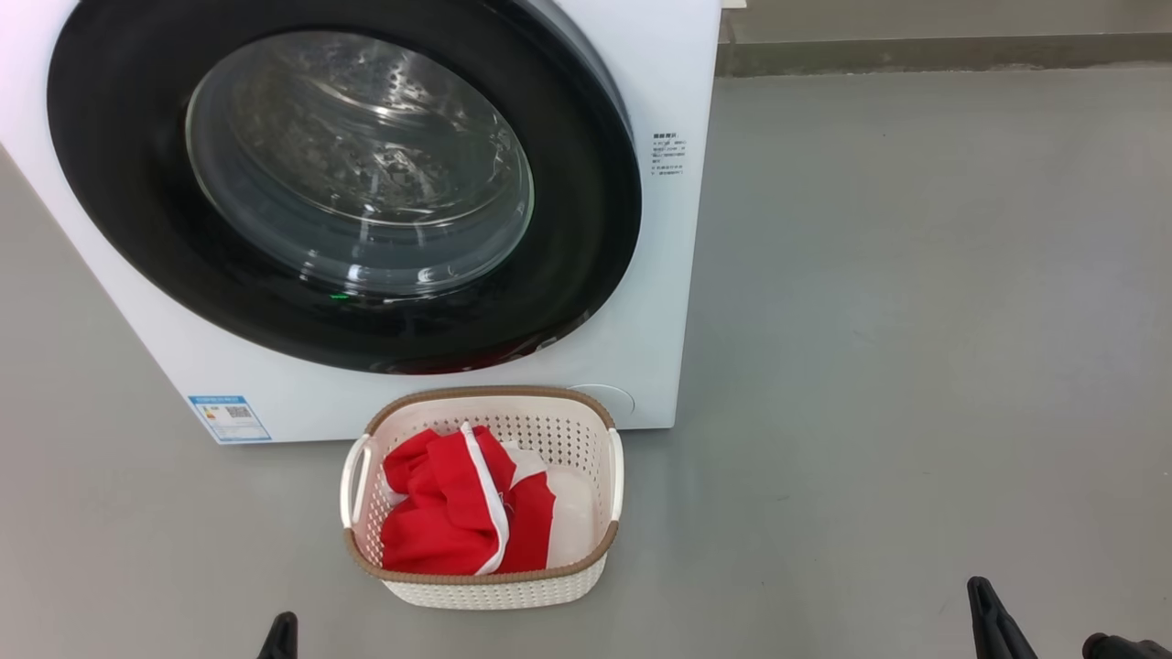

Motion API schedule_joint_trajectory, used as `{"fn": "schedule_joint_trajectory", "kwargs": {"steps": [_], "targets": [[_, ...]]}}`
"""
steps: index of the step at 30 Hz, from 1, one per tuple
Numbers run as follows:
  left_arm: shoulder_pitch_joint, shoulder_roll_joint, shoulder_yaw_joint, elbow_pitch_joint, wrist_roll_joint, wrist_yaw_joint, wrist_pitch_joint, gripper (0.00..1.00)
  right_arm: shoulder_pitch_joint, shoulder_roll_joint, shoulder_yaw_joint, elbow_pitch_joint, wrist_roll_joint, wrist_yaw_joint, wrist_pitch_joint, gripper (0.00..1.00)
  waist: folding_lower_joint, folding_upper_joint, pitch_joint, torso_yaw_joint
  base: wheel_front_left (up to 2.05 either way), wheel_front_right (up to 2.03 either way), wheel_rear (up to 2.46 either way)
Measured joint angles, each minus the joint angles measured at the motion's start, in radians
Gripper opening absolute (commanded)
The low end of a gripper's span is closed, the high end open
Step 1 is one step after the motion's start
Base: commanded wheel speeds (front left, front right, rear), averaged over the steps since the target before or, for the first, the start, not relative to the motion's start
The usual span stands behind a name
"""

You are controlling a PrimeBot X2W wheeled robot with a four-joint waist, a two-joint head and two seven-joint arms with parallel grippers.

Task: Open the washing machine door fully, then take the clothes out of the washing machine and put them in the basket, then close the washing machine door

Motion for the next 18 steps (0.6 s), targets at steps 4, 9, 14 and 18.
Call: {"fn": "schedule_joint_trajectory", "kwargs": {"steps": [4, 9, 14, 18], "targets": [[-0.001, 0.0, 0.0, 0.0, -0.048, 0.0, 0.011, 0.0, -0.002, 0.0, 0.0, 0.0, 0.04, 0.0, 0.013, 0.0, 0.0, 0.0, 0.001, -0.001, 0.0, 0.0, 0.0], [-0.002, -0.001, 0.001, 0.0, -0.104, 0.0, 0.026, 0.0, -0.01, 0.0, -0.001, 0.0, 0.093, 0.0, 0.025, 0.0, 0.0, 0.0, 0.002, -0.002, 0.0, 0.0, 0.0], [-0.003, -0.001, 0.001, -0.001, -0.159, 0.0, 0.039, 0.0, -0.026, -0.001, -0.001, -0.002, 0.141, 0.0, 0.042, 0.0, 0.0, 0.0, 0.003, -0.003, 0.0, 0.0, 0.0], [-0.007, -0.001, 0.001, -0.002, -0.187, 0.0, 0.048, 0.0, -0.027, -0.001, -0.001, -0.002, 0.168, 0.0, 0.051, 0.0, 0.0, 0.0, 0.003, -0.004, 0.0, 0.0, 0.0]]}}
